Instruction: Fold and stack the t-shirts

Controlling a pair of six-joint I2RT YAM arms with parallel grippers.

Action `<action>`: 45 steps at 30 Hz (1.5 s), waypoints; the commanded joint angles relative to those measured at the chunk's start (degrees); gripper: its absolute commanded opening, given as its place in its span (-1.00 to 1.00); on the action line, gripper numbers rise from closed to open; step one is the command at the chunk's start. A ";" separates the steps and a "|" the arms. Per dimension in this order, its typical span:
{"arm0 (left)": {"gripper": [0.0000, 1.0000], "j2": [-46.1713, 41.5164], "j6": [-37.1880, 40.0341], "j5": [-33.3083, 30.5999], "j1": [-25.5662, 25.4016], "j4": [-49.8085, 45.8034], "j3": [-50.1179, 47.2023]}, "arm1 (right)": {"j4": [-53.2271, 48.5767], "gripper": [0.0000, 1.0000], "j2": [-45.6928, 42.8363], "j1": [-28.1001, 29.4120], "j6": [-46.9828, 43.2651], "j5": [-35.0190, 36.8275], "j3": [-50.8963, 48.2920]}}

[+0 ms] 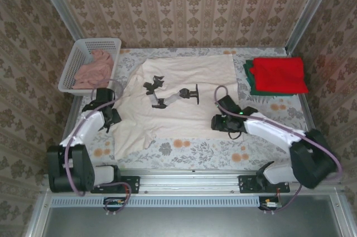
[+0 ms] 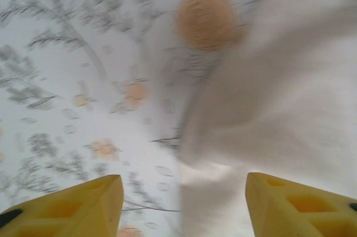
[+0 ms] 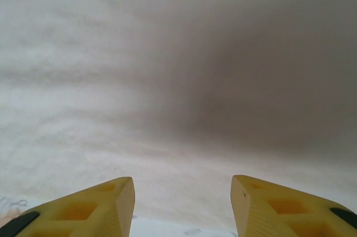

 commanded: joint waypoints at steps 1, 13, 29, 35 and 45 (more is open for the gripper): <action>0.29 -1.28 -1.20 6.29 -8.07 7.03 0.32 | 3.55 0.00 9.50 1.33 1.04 1.17 4.08; 0.27 7.44 -14.53 8.99 -33.79 11.07 -7.70 | -1.79 0.00 -0.30 -5.00 4.38 4.46 -5.49; 0.44 4.25 -19.87 7.47 -43.01 3.10 -3.04 | 4.37 0.02 -1.39 -4.54 -1.12 0.90 0.03; 0.74 12.88 -3.59 8.20 -24.22 4.69 17.62 | 7.34 -0.05 10.91 -4.23 -0.58 -0.48 1.25; 0.67 55.39 7.59 7.03 -10.22 -3.41 74.30 | 10.39 -0.06 11.17 -1.38 3.28 -0.67 -3.02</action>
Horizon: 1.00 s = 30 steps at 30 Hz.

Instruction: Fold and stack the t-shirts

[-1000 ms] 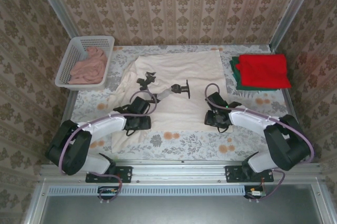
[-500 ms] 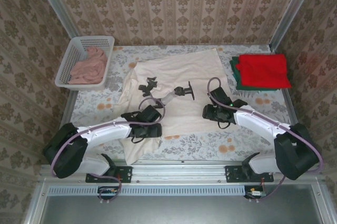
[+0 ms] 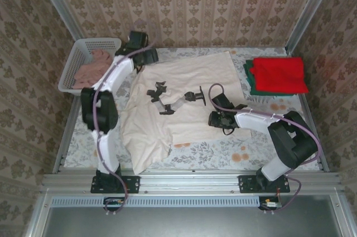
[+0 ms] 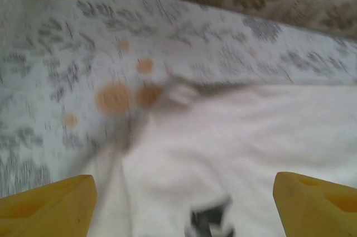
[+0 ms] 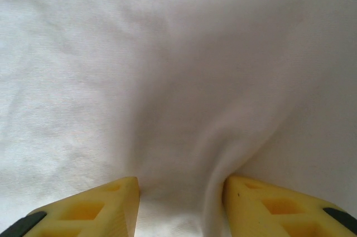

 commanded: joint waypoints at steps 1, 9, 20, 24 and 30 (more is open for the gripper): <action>0.67 11.09 4.78 1.24 2.92 -7.92 13.36 | -1.22 -0.06 1.43 0.81 1.89 -1.79 -2.89; 0.46 26.04 8.37 7.43 2.51 -14.10 27.45 | -3.89 -0.05 0.19 0.81 1.05 -0.03 -2.28; -1.00 1.67 13.17 3.43 -1.39 3.39 -4.05 | -11.29 -0.03 -9.32 0.54 1.49 3.72 -5.12; -0.98 -10.61 14.38 -5.12 -9.10 12.32 -24.43 | -11.62 -0.03 -12.09 0.03 2.18 3.93 -6.66; -0.50 -13.05 2.78 -0.65 -15.43 12.58 -40.16 | -12.47 -0.02 -11.61 -0.45 1.48 3.92 -5.53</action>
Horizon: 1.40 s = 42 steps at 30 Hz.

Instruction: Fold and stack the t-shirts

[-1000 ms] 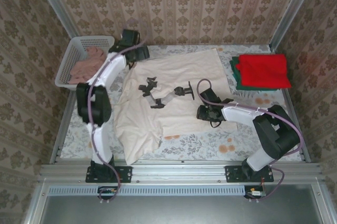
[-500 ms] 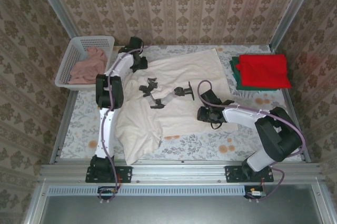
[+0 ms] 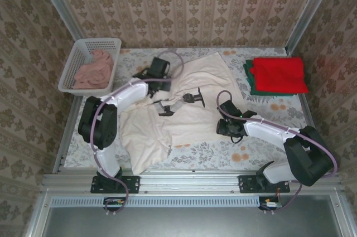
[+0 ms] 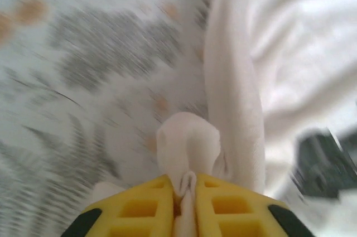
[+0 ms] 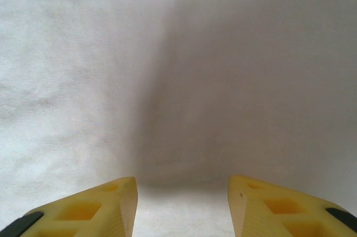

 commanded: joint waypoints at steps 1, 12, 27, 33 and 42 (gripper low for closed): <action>-0.23 1.79 -7.42 1.82 1.21 -0.08 -6.99 | -2.68 -0.02 -0.09 -0.44 -0.21 1.32 0.87; 0.95 -9.73 -6.77 6.74 4.40 -2.32 -4.23 | -1.04 -0.02 0.37 -0.72 -0.41 1.01 0.92; 0.61 5.05 -2.99 18.36 9.28 -1.42 2.54 | 1.03 -0.03 5.07 -0.99 -1.11 -0.45 2.04; 0.48 3.24 -5.08 23.00 8.87 4.21 -2.36 | 1.83 -0.03 4.38 -1.08 -0.76 -0.13 0.85; -0.90 -0.22 -4.62 23.27 8.54 4.21 -4.07 | 3.72 -0.04 6.66 -1.08 -0.72 -1.14 0.50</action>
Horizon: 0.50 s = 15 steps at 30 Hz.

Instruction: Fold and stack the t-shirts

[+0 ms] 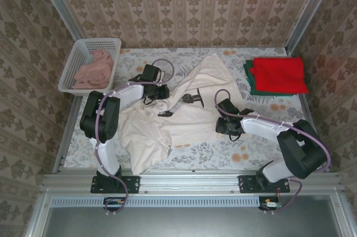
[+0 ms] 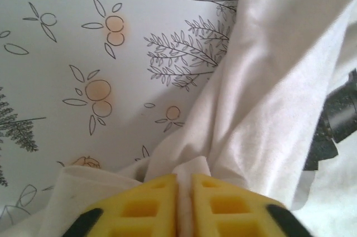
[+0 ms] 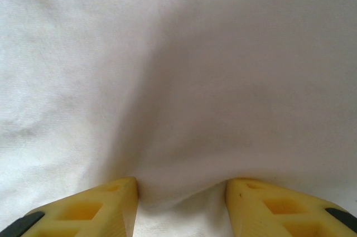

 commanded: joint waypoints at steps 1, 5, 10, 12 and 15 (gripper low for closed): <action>-1.00 -4.77 0.55 1.30 0.82 0.03 0.22 | 0.95 -0.04 2.18 -0.27 -0.50 -1.23 -0.86; -1.00 -6.16 4.59 -1.80 2.33 -4.90 5.85 | 0.83 -0.03 2.67 -0.27 -0.58 -1.16 -0.43; -1.00 -2.30 17.52 -8.81 3.32 -9.41 18.23 | -0.03 -0.04 3.28 -0.36 -0.65 -0.77 0.48; -1.00 1.76 23.70 -11.92 3.33 -9.78 23.93 | -0.37 -0.04 3.89 -0.35 -0.75 -0.84 0.79; -1.00 9.28 30.11 -16.43 3.46 -8.59 31.80 | -0.72 -0.04 4.26 -0.27 -0.59 -1.18 0.92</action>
